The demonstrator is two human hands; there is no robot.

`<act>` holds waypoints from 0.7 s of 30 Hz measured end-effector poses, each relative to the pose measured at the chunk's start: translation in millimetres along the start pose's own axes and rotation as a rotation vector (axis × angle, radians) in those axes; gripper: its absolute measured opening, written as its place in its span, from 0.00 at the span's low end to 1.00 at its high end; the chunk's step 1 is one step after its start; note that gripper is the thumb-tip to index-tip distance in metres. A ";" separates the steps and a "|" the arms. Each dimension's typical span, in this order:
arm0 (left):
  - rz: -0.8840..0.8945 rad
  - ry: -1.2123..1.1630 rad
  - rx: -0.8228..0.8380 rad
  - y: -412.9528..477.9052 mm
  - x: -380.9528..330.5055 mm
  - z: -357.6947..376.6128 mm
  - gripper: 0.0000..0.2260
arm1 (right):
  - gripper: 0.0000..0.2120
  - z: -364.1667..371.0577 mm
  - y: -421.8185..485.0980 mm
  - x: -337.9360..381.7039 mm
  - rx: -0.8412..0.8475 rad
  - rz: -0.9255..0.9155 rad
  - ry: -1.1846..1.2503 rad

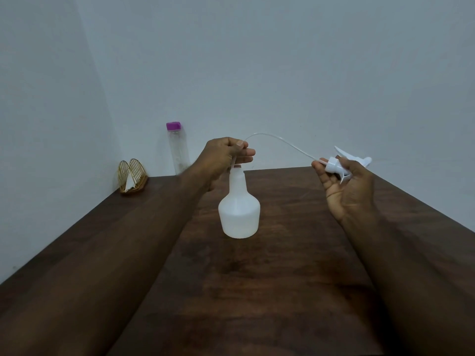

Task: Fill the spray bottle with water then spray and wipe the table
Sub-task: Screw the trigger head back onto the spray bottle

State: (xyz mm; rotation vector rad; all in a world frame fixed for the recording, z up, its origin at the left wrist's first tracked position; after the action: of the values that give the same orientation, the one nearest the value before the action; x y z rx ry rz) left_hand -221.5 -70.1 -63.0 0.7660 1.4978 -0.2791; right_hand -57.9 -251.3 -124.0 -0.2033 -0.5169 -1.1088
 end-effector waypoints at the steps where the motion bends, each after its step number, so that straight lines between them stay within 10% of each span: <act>1: 0.005 0.008 0.010 0.0 -0.6 1.2 0.07 | 0.12 -0.4 -0.3 -0.1 -0.001 0.001 0.000; 21: 0.205 0.197 -0.197 -34.4 65.3 2.7 0.11 | 0.11 9.4 -11.5 -13.6 0.168 -0.063 -0.254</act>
State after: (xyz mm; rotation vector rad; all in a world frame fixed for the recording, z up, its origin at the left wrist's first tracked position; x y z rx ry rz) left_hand -234.2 -78.6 -135.3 0.7977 1.5888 0.1005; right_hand -75.6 -241.7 -123.8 -0.1830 -0.8451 -1.1007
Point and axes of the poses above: each hand's wrist, its own y-axis towards the middle knuckle, its own z-axis out of the palm, x = y × z, the point moved 1 cm from there along y, towards the middle knuckle, and after that the axes turned 7 degrees about -x, right-handed, at the moved point
